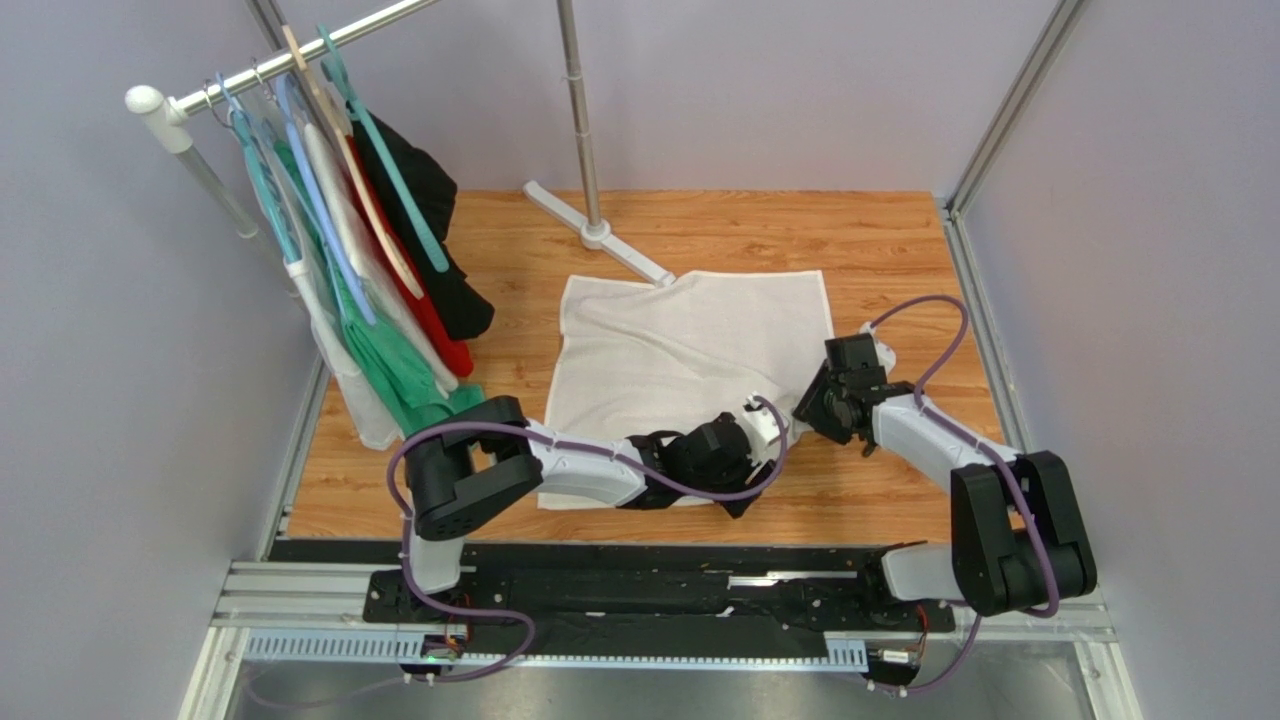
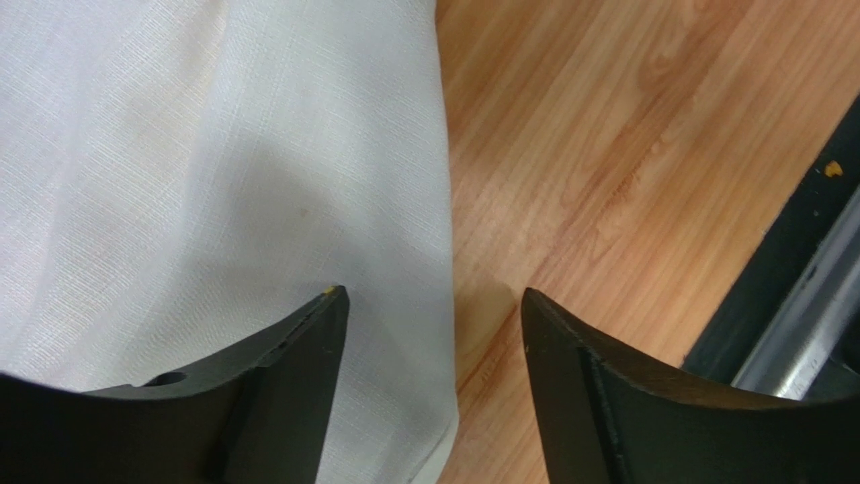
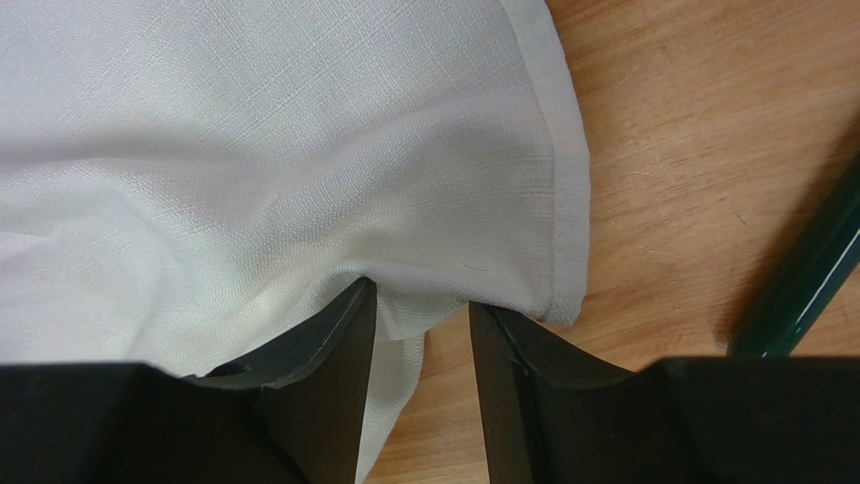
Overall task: Fold the napkin, place the utensils inside, and roll it up
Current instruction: Flatten the napkin out
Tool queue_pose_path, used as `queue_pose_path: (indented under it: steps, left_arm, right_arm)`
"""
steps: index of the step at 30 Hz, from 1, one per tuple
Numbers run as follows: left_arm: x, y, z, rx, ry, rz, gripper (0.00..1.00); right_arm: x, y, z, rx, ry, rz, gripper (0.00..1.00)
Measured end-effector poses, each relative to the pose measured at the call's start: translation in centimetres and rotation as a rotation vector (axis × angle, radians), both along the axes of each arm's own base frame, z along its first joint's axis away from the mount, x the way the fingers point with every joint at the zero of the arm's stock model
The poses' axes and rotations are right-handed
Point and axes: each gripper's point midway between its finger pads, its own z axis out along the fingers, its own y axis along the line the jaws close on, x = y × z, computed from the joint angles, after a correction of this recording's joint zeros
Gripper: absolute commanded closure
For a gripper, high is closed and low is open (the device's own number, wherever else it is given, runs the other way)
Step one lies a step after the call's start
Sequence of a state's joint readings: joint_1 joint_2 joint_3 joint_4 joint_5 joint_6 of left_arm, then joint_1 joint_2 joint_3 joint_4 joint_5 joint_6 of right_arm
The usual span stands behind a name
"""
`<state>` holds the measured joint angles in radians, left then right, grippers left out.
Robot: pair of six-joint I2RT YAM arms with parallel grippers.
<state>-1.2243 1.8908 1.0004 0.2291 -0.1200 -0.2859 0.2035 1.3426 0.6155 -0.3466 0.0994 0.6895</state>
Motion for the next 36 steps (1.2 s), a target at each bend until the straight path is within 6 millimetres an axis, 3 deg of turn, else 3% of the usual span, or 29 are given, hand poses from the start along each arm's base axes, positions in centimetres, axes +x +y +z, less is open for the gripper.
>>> queue_pose_path:
  steps: [4,5,6,8,13,16,18,21,24,27,30,32,36]
  left_arm:
    - [0.7,-0.5,-0.2,0.029,-0.005,0.027,0.64]
    - [0.9,-0.6,-0.2,0.035,-0.007,0.031,0.71]
    - [0.9,-0.6,-0.3,0.038,-0.006,0.038,0.88]
    - [1.0,-0.4,-0.4,0.047,-0.003,0.047,1.00]
    - [1.1,0.4,-0.3,0.075,-0.003,0.069,1.00]
    - [0.7,1.6,0.6,0.084,0.002,0.071,1.00]
    - [0.4,2.2,2.1,0.065,0.005,0.068,1.00]
    - [1.2,2.3,6.0,-0.033,0.006,0.073,1.00]
    - [3.8,3.1,8.6,-0.132,0.039,0.104,1.00]
    - [6.9,4.7,8.0,-0.153,0.094,0.154,1.00]
    - [8.8,6.8,5.8,-0.127,0.165,0.195,1.00]
    - [8.8,7.4,4.8,-0.106,0.200,0.195,1.00]
    - [7.6,7.5,2.8,-0.063,0.266,0.166,1.00]
  right_arm:
    - [0.3,0.1,0.0,0.004,-0.008,0.000,0.73]
    - [0.3,0.0,-0.1,0.003,-0.007,0.001,0.83]
    - [0.2,0.0,-0.2,0.002,-0.007,0.003,0.88]
    - [0.2,0.0,-0.3,0.001,-0.005,0.005,1.00]
    - [-0.4,-0.2,0.0,-0.010,0.006,0.017,1.00]
    - [-0.8,-0.4,1.2,-0.031,0.016,0.041,1.00]
    - [-0.4,-0.3,2.5,-0.039,0.012,0.066,0.99]
    - [1.4,0.3,4.7,-0.044,-0.012,0.107,0.99]
    - [4.1,1.3,6.0,-0.039,-0.028,0.147,0.96]
    - [6.6,2.4,5.5,-0.024,-0.007,0.182,0.82]
    - [8.1,3.0,4.7,-0.013,0.012,0.200,0.61]
    - [8.5,3.3,4.8,-0.002,0.011,0.211,0.55]
    - [8.2,3.7,6.6,0.015,-0.053,0.212,0.52]
